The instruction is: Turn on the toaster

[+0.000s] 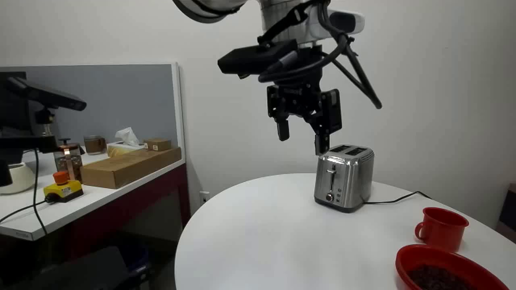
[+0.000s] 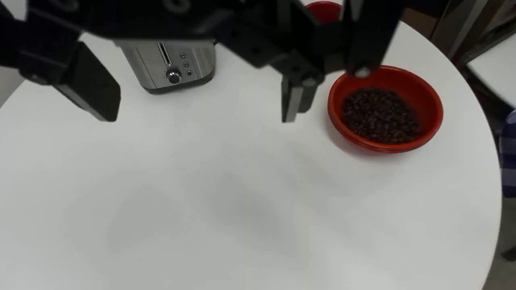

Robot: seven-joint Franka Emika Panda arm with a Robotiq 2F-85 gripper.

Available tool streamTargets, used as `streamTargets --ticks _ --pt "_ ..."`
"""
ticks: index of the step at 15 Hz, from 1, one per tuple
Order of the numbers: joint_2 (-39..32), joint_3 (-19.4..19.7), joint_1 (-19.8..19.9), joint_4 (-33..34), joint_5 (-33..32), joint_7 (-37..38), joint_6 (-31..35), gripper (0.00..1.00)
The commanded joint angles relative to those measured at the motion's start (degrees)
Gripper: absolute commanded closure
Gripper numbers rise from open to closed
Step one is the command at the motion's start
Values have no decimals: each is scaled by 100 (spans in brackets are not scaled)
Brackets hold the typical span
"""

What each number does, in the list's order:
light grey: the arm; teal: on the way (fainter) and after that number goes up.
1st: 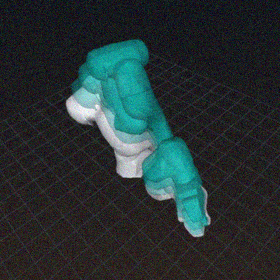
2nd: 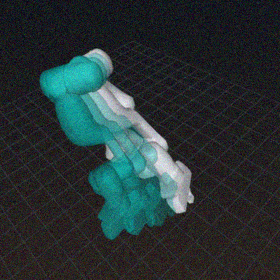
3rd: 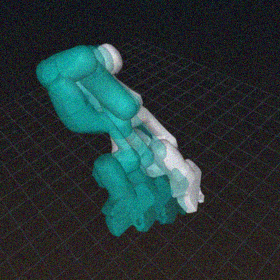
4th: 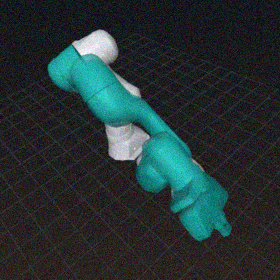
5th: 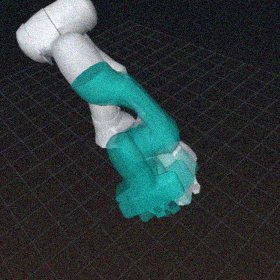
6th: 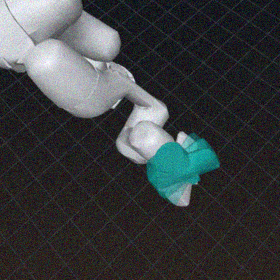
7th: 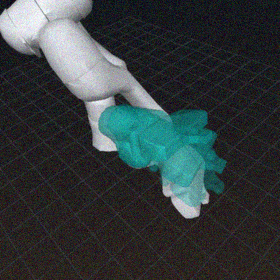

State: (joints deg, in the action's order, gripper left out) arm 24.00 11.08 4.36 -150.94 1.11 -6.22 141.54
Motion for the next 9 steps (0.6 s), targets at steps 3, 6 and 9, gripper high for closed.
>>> streamTargets --ticks 3,6,9 --pt "-224 -46 25 130 96 -103 -17 0" --pt "-793 31 -115 454 246 -317 -2 0" --pt "-1669 -8 -174 1069 389 -492 25 0"
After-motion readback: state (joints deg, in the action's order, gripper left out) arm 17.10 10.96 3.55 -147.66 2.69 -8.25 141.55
